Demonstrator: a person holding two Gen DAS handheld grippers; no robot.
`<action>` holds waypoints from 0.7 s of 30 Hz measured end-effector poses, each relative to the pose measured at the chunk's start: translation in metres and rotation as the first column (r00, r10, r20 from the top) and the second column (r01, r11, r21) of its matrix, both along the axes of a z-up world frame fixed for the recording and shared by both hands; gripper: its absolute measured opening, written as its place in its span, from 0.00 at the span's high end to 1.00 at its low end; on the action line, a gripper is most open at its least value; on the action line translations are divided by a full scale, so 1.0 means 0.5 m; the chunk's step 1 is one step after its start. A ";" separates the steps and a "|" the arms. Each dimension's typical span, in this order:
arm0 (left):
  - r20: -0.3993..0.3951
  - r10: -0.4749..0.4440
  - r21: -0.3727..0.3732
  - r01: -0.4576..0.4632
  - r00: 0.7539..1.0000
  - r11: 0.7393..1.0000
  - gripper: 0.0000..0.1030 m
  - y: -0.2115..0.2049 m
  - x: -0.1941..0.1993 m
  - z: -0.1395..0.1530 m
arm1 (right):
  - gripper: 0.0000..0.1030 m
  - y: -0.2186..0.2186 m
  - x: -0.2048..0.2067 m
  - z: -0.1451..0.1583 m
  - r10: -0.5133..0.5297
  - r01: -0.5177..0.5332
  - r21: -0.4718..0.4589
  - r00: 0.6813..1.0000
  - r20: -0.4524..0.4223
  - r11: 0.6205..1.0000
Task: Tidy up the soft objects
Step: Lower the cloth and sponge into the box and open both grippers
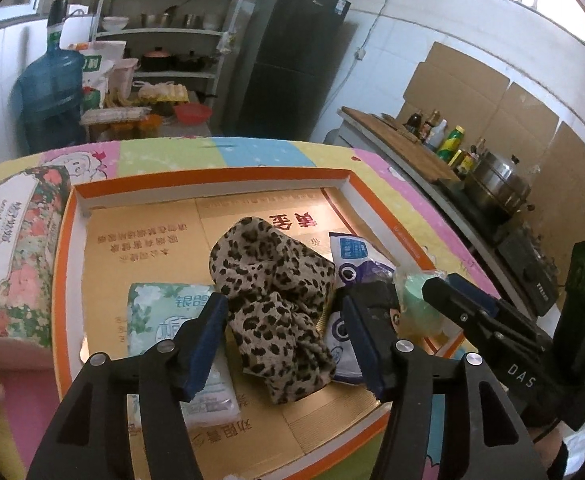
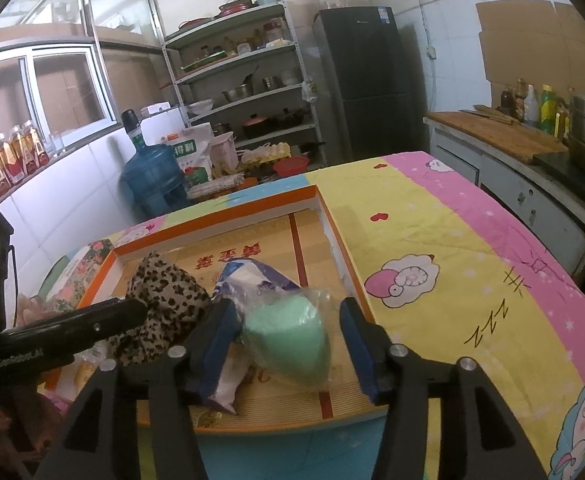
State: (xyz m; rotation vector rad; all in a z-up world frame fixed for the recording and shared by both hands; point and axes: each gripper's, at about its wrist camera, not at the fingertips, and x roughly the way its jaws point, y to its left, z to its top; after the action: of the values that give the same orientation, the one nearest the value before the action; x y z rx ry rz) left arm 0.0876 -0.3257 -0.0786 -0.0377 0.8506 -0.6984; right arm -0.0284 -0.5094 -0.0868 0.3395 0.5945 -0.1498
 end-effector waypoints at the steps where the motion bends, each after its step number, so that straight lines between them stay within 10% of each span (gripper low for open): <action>1: 0.005 0.001 0.002 -0.001 1.000 1.000 0.40 0.004 -0.002 0.002 | 0.47 0.000 0.000 0.001 0.000 0.000 -0.001 1.000 0.002 1.000; 21: 0.140 0.052 0.002 -0.053 0.989 0.999 0.40 0.070 -0.053 0.073 | 0.47 0.034 -0.015 0.043 0.012 -0.010 -0.021 0.998 0.056 1.000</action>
State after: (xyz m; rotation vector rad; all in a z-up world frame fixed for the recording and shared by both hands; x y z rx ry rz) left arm 0.0612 -0.2907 -0.0421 -0.0054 0.7142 -0.6411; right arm -0.0357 -0.4925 -0.0651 0.3194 0.5393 -0.1354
